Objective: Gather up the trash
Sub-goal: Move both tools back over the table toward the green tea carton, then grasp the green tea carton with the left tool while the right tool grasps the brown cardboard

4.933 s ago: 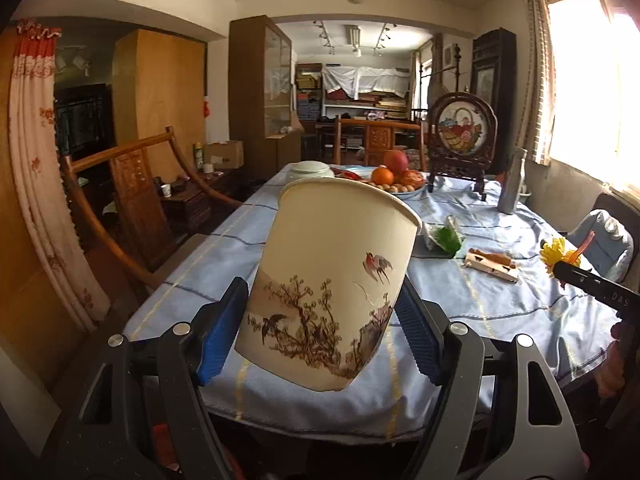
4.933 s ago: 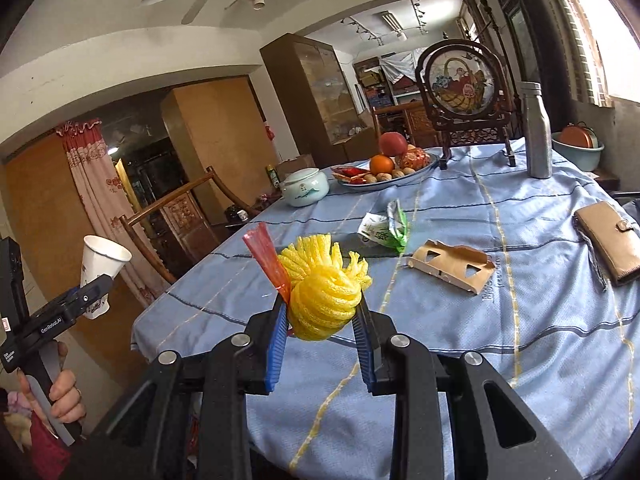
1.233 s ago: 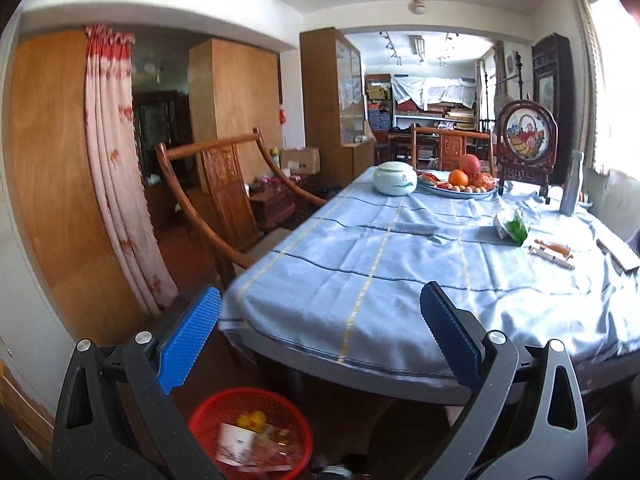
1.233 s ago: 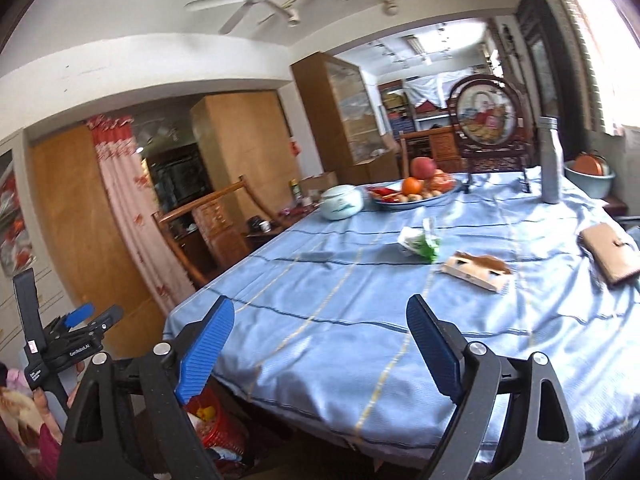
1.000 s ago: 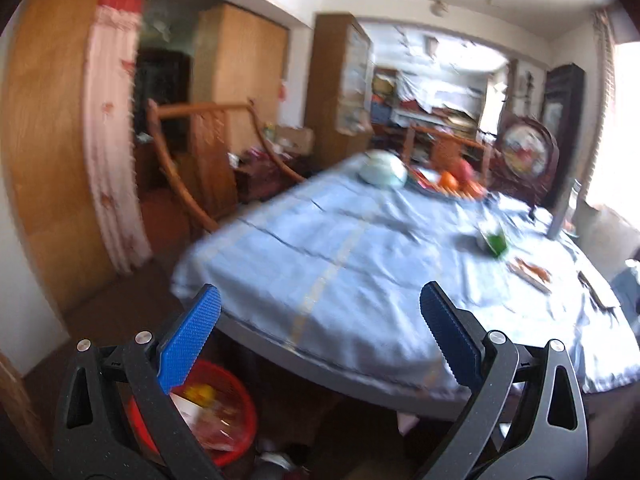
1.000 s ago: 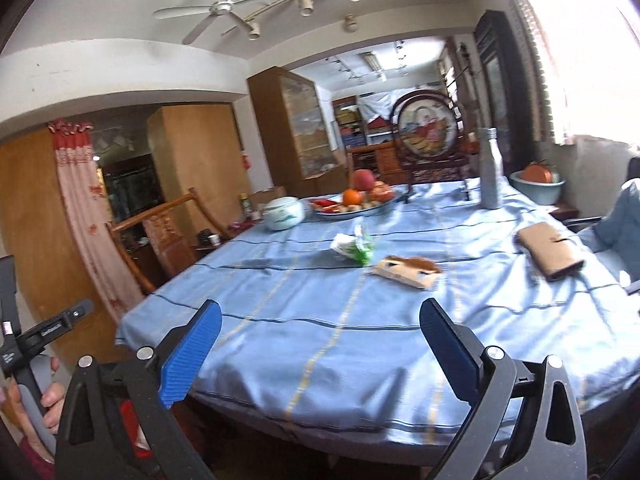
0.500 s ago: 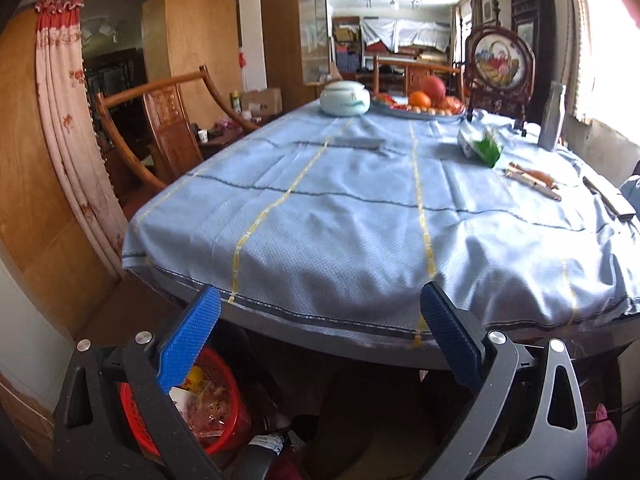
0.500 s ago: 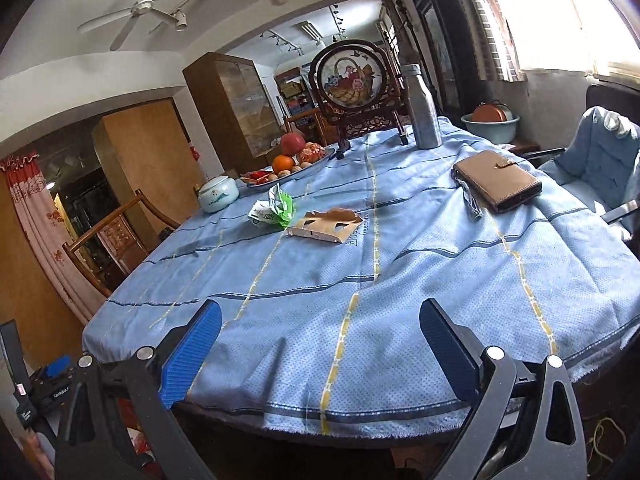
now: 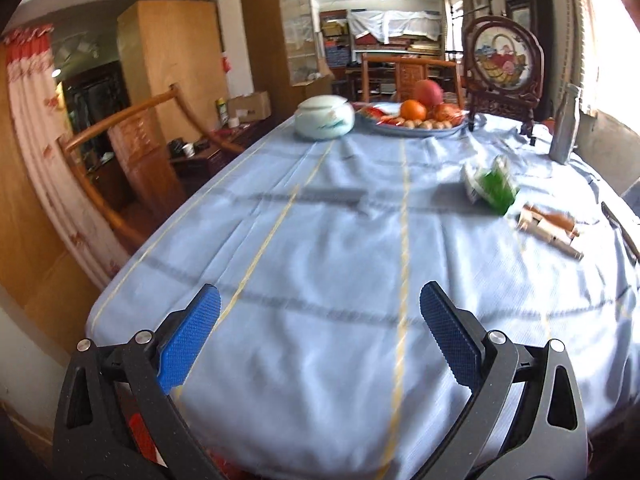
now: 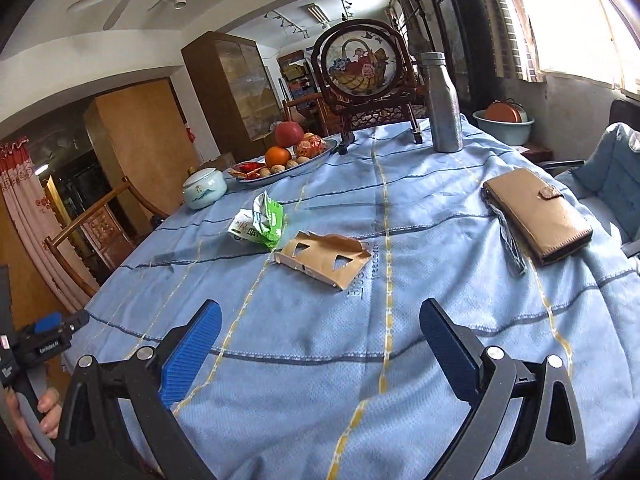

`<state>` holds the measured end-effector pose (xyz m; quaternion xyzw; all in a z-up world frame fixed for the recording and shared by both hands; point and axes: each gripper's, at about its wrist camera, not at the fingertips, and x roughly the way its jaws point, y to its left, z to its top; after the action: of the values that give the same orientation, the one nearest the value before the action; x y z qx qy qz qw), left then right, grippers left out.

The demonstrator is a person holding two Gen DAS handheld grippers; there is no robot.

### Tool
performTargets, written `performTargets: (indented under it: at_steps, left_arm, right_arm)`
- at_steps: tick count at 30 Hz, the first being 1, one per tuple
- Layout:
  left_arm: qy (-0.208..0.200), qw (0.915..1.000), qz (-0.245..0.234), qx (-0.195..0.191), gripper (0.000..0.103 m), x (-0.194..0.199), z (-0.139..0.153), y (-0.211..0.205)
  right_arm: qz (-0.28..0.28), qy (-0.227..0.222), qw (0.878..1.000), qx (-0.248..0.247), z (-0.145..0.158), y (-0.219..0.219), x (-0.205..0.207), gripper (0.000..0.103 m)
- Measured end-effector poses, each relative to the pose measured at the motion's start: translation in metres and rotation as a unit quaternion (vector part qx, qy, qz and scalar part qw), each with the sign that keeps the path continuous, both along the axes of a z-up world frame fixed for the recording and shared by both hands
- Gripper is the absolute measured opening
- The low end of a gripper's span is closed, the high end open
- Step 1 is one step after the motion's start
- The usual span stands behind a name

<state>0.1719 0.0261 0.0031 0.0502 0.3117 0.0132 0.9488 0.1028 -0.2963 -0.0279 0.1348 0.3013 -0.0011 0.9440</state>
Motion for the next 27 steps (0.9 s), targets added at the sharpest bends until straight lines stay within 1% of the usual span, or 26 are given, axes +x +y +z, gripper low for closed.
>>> performTargets:
  at_steps: [4,5,8,10,14,16,19,22,24,26,27]
  left_arm:
    - [-0.001,0.9984,-0.056,-0.006,0.096,0.048,0.018,-0.045]
    - [-0.002,0.9972,-0.074,-0.003,0.096,0.063,0.023,-0.061]
    - [0.004,0.9941,-0.108,0.004,0.096,0.102,0.032,-0.102]
    - [0.014,0.9913,-0.131,-0.005,0.096,0.129,0.031,-0.127]
    - [0.049,0.9874,-0.150,-0.015,0.096,0.178,0.018,-0.168]
    - [0.060,0.9872,-0.147,-0.015,0.096,0.194,0.009,-0.178]
    - [0.077,0.9869,-0.140,-0.022,0.096,0.209,-0.011,-0.183]
    - [0.084,0.9859,-0.144,-0.017,0.096,0.213,-0.028,-0.180]
    - [0.092,0.9858,-0.140,-0.004,0.096,0.217,-0.037,-0.180]
    - [0.117,0.9831,-0.140,-0.012,0.097,0.224,-0.046,-0.178]
    - [0.140,0.9797,-0.142,-0.020,0.097,0.228,-0.052,-0.176]
  right_arm:
    - [-0.009,-0.004,1.000,-0.006,-0.001,-0.008,0.022,0.098]
    - [-0.012,-0.004,1.000,-0.009,-0.001,-0.010,0.027,0.098]
    - [-0.023,0.000,1.000,-0.011,-0.006,-0.016,0.040,0.098]
    - [-0.022,0.008,1.000,0.007,-0.009,-0.021,0.048,0.098]
    - [-0.023,0.023,0.999,0.040,-0.017,-0.029,0.055,0.098]
    - [-0.029,0.026,0.998,0.051,-0.019,-0.033,0.055,0.098]
    - [-0.034,0.025,0.997,0.066,-0.022,-0.038,0.053,0.098]
    - [-0.031,0.028,0.996,0.083,-0.025,-0.041,0.054,0.098]
    - [-0.031,0.031,0.995,0.087,-0.026,-0.042,0.056,0.098]
    - [-0.029,0.034,0.995,0.087,-0.027,-0.042,0.057,0.098]
    - [-0.030,0.036,0.995,0.087,-0.027,-0.042,0.058,0.098]
